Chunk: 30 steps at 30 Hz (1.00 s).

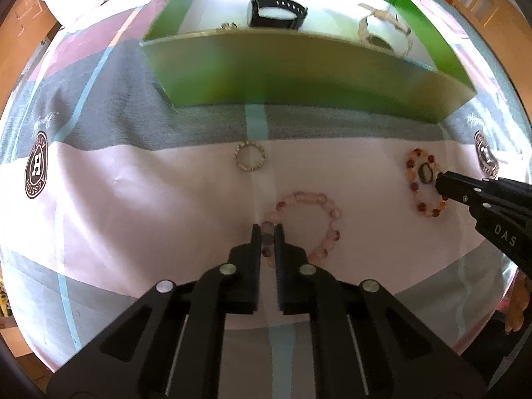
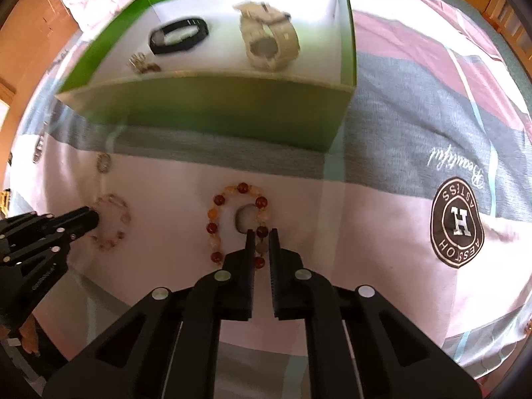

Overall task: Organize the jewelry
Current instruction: 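Carry pink and agate bracelets into the green box and open both tools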

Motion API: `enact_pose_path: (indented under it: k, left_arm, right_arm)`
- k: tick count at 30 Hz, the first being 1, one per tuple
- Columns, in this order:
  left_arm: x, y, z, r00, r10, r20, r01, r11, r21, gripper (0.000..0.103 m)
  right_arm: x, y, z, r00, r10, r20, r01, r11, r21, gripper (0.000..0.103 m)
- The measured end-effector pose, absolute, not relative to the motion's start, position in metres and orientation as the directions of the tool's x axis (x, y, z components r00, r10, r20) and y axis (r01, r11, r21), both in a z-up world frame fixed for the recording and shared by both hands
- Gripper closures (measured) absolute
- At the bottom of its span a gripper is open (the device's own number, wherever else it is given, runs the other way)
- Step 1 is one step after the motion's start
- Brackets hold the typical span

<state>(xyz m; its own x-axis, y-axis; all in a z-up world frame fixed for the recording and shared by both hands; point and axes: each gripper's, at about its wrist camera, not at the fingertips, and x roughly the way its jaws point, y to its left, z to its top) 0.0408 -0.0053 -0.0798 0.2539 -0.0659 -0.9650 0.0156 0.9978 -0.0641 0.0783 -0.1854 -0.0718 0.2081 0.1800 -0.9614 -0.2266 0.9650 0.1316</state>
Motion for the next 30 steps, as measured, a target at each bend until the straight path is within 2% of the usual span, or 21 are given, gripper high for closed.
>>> enact_pose_path:
  k: [6, 13, 18, 30]
  left_arm:
    - [0.033, 0.002, -0.043, 0.366, -0.102, -0.925, 0.001, 0.994, -0.109, 0.096]
    - [0.028, 0.004, -0.01, 0.494, -0.082, -0.865, -0.019, 0.994, -0.105, 0.096]
    - [0.025, 0.004, 0.003, 0.561, -0.069, -0.825, -0.046, 0.992, -0.114, 0.096]
    - [0.023, -0.004, 0.018, 0.647, 0.009, -0.763, -0.04, 0.999, -0.022, 0.095]
  right_arm:
    - [0.073, -0.19, -0.033, 0.312, 0.263, -0.913, -0.232, 0.953, 0.195, 0.095]
    - [0.069, -0.191, -0.004, 0.424, 0.326, -0.845, -0.266, 0.937, 0.227, 0.095]
    - [0.066, -0.185, 0.016, 0.496, 0.333, -0.802, -0.303, 0.932, 0.199, 0.095]
    - [0.065, -0.171, 0.012, 0.512, 0.312, -0.8, -0.324, 0.933, 0.157, 0.095]
